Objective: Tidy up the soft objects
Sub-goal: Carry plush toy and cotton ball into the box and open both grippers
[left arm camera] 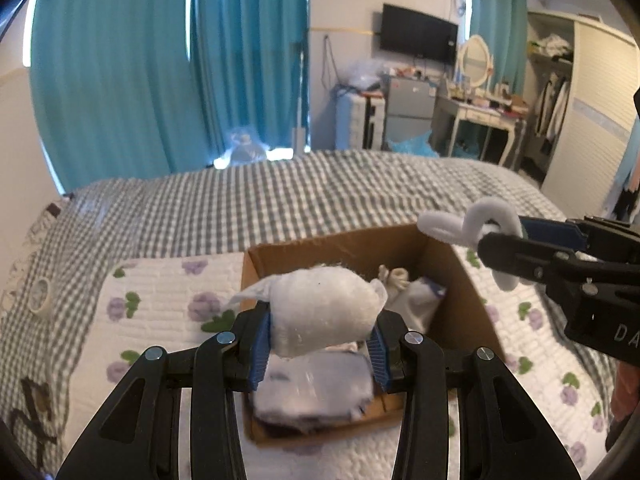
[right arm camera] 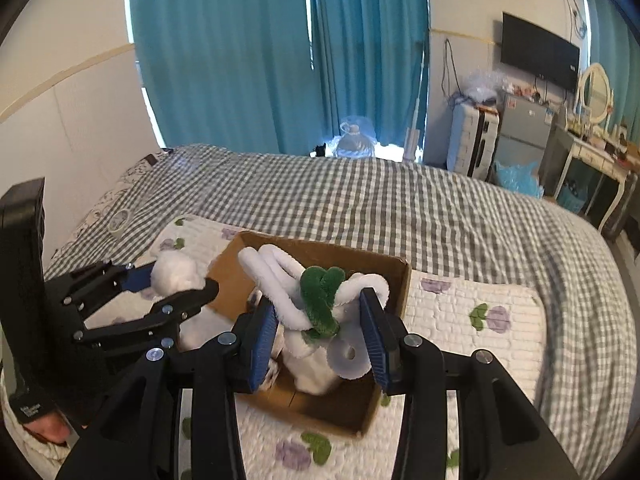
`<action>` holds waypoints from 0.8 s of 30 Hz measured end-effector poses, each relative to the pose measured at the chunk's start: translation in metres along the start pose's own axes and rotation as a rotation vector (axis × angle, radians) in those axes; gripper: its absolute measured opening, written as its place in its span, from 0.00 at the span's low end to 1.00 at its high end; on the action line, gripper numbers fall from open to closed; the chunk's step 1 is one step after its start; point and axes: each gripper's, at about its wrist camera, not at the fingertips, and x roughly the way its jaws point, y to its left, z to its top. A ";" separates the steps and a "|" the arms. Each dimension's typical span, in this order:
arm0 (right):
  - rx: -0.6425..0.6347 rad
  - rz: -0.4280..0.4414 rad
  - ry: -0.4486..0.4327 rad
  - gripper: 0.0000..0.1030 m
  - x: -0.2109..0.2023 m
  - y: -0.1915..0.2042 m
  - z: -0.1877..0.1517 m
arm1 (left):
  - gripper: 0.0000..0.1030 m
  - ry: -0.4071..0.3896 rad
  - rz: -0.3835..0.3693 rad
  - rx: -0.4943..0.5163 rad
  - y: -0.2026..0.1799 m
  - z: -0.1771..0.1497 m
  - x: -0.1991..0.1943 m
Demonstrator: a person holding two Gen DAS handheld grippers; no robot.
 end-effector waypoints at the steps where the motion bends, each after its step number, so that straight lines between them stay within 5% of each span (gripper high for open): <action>1: 0.005 -0.001 0.005 0.39 0.009 -0.004 0.002 | 0.40 0.009 -0.006 0.004 0.002 0.001 0.011; 6: 0.046 0.015 0.023 0.41 0.051 -0.019 0.012 | 0.42 0.024 0.004 0.044 0.001 0.007 0.040; 7: 0.053 0.016 0.026 0.43 0.058 -0.021 0.014 | 0.50 0.033 0.014 0.052 0.001 0.008 0.047; 9: 0.061 0.007 0.026 0.53 0.070 -0.024 0.016 | 0.67 0.046 0.021 0.054 0.001 0.009 0.055; 11: 0.078 -0.005 0.014 0.69 0.079 -0.027 0.020 | 0.69 0.051 0.017 0.050 0.003 0.010 0.062; 14: 0.111 -0.004 0.012 0.70 0.084 -0.032 0.023 | 0.69 0.085 0.036 0.043 0.005 0.009 0.071; 18: 0.099 -0.028 -0.005 0.70 0.071 -0.031 0.026 | 0.69 0.093 0.046 0.033 0.005 0.008 0.063; 24: 0.098 -0.047 -0.089 0.70 0.002 -0.024 0.037 | 0.69 -0.008 0.063 0.038 -0.006 0.028 -0.003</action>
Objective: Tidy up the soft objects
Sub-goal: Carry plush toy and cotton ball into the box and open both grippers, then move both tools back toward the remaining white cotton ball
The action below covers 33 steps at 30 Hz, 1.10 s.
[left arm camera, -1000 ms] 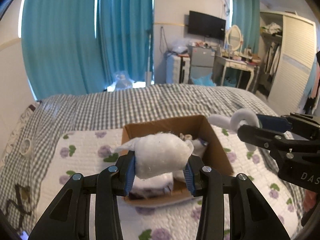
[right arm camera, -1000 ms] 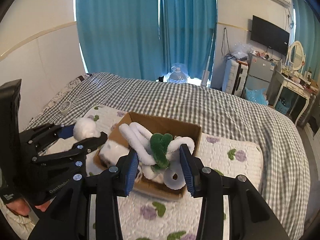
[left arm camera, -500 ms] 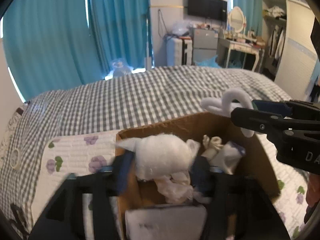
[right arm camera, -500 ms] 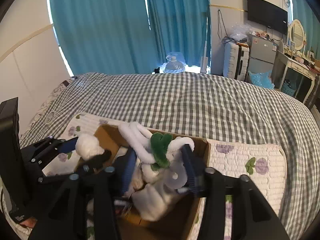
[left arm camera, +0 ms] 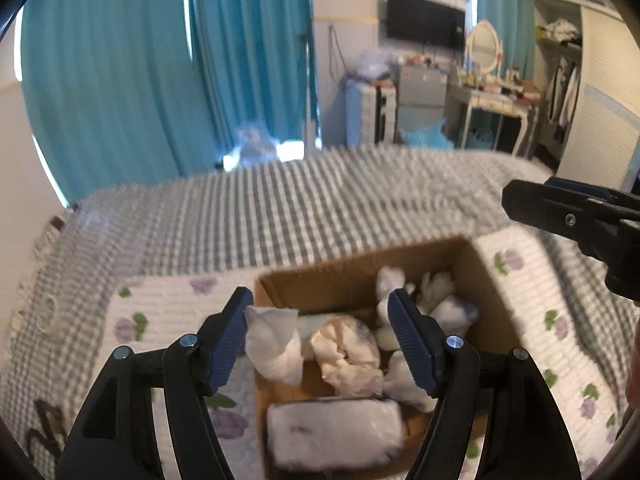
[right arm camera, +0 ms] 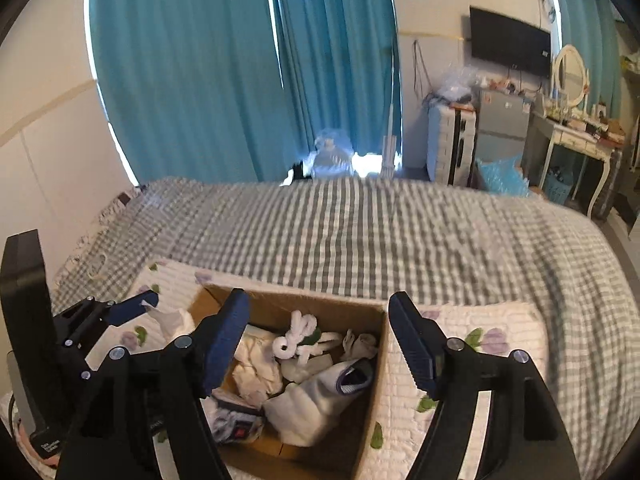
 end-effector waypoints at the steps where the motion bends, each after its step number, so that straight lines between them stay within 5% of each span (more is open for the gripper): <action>1: -0.001 -0.001 -0.015 0.70 -0.011 0.001 0.002 | 0.69 -0.031 0.005 0.002 -0.002 0.005 -0.017; 8: -0.006 -0.039 -0.189 0.79 -0.143 0.014 0.017 | 0.69 -0.284 0.050 -0.011 -0.014 0.025 -0.150; 17: -0.037 -0.051 -0.371 1.00 -0.268 0.036 -0.009 | 0.70 -0.528 0.131 -0.022 -0.026 0.000 -0.279; 18: -0.043 -0.061 -0.387 1.00 -0.278 0.038 -0.015 | 0.72 -0.553 0.131 -0.025 -0.027 -0.004 -0.288; 21: -0.065 -0.088 -0.395 1.00 -0.291 0.043 -0.031 | 1.00 -0.635 0.171 -0.038 -0.029 -0.020 -0.307; 22: -0.068 -0.088 -0.395 1.00 -0.293 0.042 -0.034 | 1.00 -0.664 0.193 -0.039 -0.030 -0.026 -0.310; 33: -0.043 -0.067 -0.342 1.00 -0.262 0.033 -0.099 | 1.00 -0.498 0.104 -0.055 -0.038 -0.073 -0.250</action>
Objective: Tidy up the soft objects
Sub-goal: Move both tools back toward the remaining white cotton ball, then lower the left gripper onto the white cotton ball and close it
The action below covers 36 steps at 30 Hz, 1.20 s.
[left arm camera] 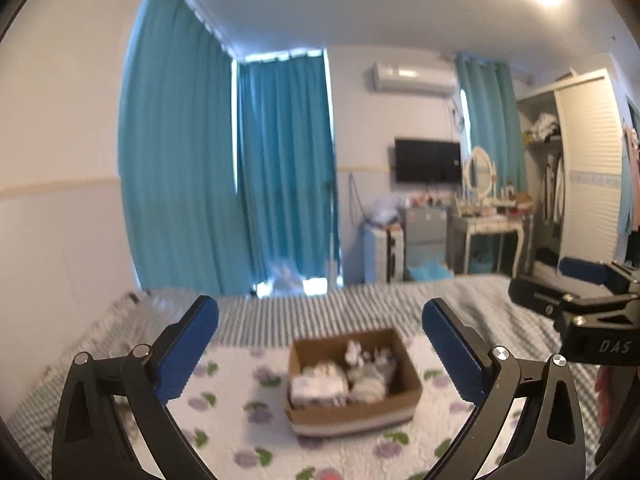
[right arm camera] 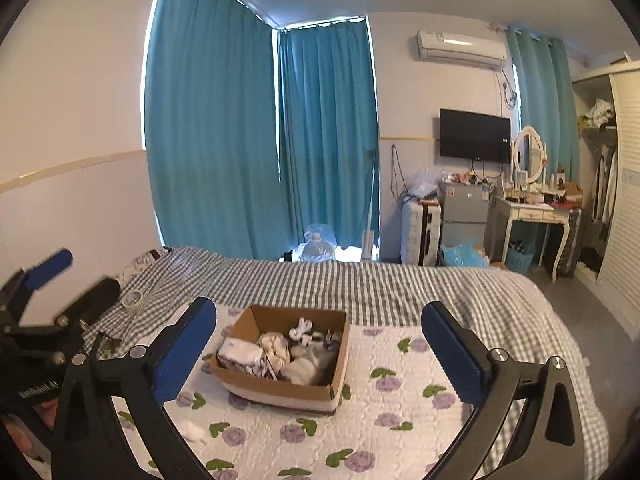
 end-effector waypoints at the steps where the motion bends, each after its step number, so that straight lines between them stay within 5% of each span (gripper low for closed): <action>1: 0.006 0.001 0.005 1.00 0.006 -0.001 -0.008 | 1.00 0.015 0.003 0.002 -0.003 -0.007 0.001; 13: 0.056 0.010 0.215 1.00 0.099 -0.006 -0.097 | 1.00 0.288 -0.003 -0.018 0.007 -0.101 0.056; 23: 0.063 0.015 0.480 1.00 0.168 0.006 -0.168 | 1.00 0.624 0.021 -0.028 0.039 -0.187 0.114; 36: 0.050 0.024 0.633 1.00 0.216 0.016 -0.203 | 0.96 0.825 0.021 -0.081 0.050 -0.235 0.164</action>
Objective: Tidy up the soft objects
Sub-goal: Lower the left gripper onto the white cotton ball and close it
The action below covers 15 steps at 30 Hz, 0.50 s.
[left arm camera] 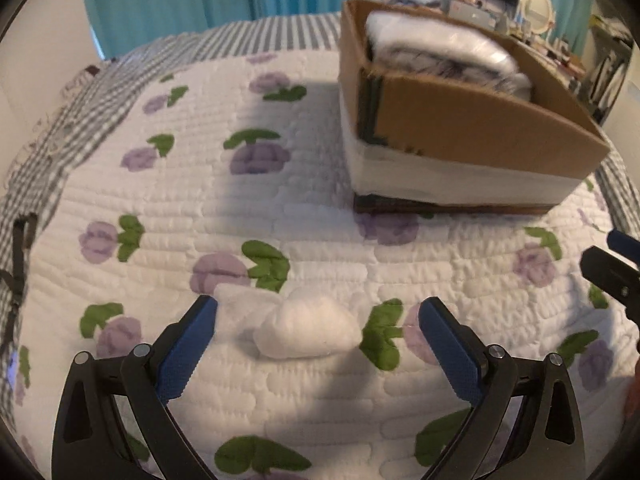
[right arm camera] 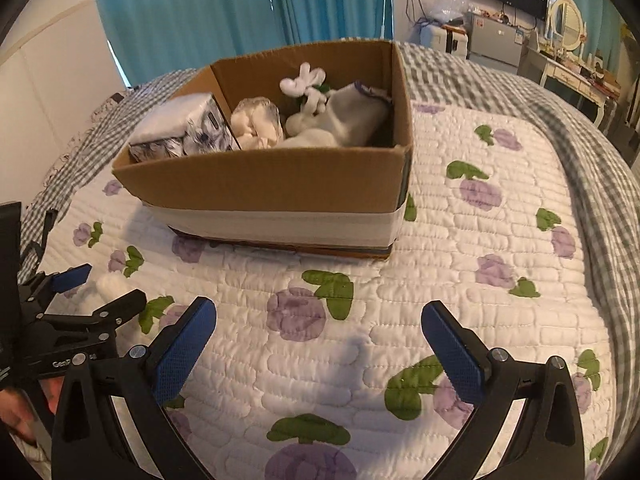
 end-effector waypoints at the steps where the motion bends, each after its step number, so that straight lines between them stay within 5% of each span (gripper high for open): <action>1: 0.003 0.001 0.005 1.00 0.003 0.000 0.000 | 0.87 0.009 -0.002 -0.006 0.001 0.001 0.004; 7: 0.018 0.009 0.032 1.00 0.016 -0.003 0.003 | 0.57 0.070 -0.043 -0.051 0.011 0.001 0.022; 15: 0.025 0.002 0.040 1.00 0.018 -0.004 0.003 | 0.41 0.045 -0.072 -0.040 0.011 0.000 0.018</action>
